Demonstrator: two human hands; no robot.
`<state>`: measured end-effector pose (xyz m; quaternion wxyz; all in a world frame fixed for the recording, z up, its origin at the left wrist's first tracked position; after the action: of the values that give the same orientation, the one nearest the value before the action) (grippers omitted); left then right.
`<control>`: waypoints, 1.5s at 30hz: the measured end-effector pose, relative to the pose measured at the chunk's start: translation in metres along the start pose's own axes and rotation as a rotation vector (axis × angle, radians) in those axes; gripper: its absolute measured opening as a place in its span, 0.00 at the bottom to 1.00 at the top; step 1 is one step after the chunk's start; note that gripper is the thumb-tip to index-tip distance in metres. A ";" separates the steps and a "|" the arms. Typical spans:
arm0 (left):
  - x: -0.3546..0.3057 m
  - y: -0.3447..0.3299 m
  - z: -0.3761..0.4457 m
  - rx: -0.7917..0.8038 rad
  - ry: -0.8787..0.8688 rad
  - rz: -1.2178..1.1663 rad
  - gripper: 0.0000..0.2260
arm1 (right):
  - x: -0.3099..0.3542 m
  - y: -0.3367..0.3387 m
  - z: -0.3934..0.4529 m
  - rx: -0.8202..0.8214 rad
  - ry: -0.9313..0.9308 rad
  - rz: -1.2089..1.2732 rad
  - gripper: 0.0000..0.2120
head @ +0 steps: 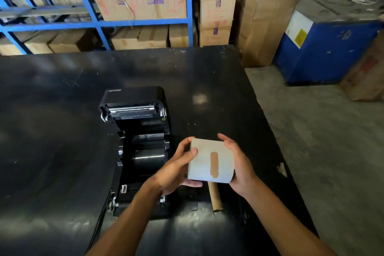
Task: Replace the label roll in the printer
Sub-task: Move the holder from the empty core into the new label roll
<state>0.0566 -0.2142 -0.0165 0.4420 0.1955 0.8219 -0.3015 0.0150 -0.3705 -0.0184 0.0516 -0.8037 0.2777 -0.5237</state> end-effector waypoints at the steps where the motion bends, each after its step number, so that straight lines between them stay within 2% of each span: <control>1: 0.003 -0.002 -0.005 0.000 0.013 0.018 0.33 | 0.002 -0.001 -0.004 0.006 -0.004 -0.011 0.11; 5: 0.012 -0.012 -0.017 -0.060 -0.028 0.022 0.37 | 0.012 -0.004 -0.019 0.061 -0.014 -0.058 0.11; 9: 0.021 -0.021 -0.024 -0.206 -0.145 -0.012 0.31 | 0.026 -0.004 -0.035 0.083 0.058 -0.256 0.12; 12: 0.030 -0.027 -0.029 -0.237 -0.182 -0.060 0.32 | 0.050 0.000 -0.051 0.030 0.350 -0.663 0.17; 14: 0.033 -0.028 -0.032 -0.254 -0.198 -0.076 0.32 | 0.057 -0.001 -0.064 0.071 0.549 -0.927 0.18; 17: 0.033 -0.027 -0.036 -0.271 -0.209 -0.071 0.33 | 0.049 -0.005 -0.083 0.123 0.741 -1.277 0.17; 19: 0.034 -0.027 -0.039 -0.286 -0.206 -0.060 0.34 | 0.049 -0.006 -0.093 0.087 0.849 -1.351 0.15; 22: 0.036 -0.029 -0.043 -0.299 -0.209 -0.032 0.36 | 0.051 -0.005 -0.105 0.065 0.965 -1.304 0.11; 26: 0.038 -0.033 -0.049 -0.300 -0.228 0.021 0.34 | 0.051 -0.006 -0.110 0.090 0.934 -1.324 0.05; 30: 0.043 -0.032 -0.055 -0.328 -0.227 0.024 0.30 | 0.045 -0.009 -0.118 0.160 0.999 -1.407 0.01; 33: 0.050 -0.026 -0.059 -0.362 -0.212 -0.057 0.33 | 0.036 -0.008 -0.128 0.219 1.020 -1.423 0.01; 36: 0.054 -0.018 -0.064 -0.411 -0.210 -0.083 0.34 | 0.027 -0.003 -0.136 0.168 1.066 -1.391 0.00; 38: 0.056 -0.013 -0.069 -0.430 -0.214 -0.071 0.34 | 0.023 0.005 -0.137 0.119 1.044 -1.285 0.01; 39: 0.056 -0.010 -0.071 -0.436 -0.214 -0.065 0.33 | 0.020 0.010 -0.134 0.113 0.996 -1.217 0.01; 41: 0.059 -0.007 -0.076 -0.443 -0.214 -0.066 0.31 | 0.008 0.024 -0.124 0.166 0.780 -1.146 0.01; 43: 0.060 -0.005 -0.080 -0.445 -0.219 -0.075 0.25 | -0.018 0.037 -0.112 0.278 0.520 -1.265 0.02; 45: 0.063 -0.005 -0.084 -0.441 -0.225 -0.085 0.22 | -0.048 0.047 -0.106 0.373 0.362 -1.448 0.02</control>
<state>-0.0309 -0.1588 -0.0321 0.5496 0.0247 0.8209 -0.1530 -0.1101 -0.3640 -0.0277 -0.2160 -0.6647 -0.4065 -0.5885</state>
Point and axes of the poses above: each hand's wrist, its own z-axis towards the middle knuckle, its own y-axis out of the back of the hand, x = y × z, the point moved 6 cm from there along z, towards the middle knuckle, and after that the axes turned 2 degrees about z, right-handed, at the moved point
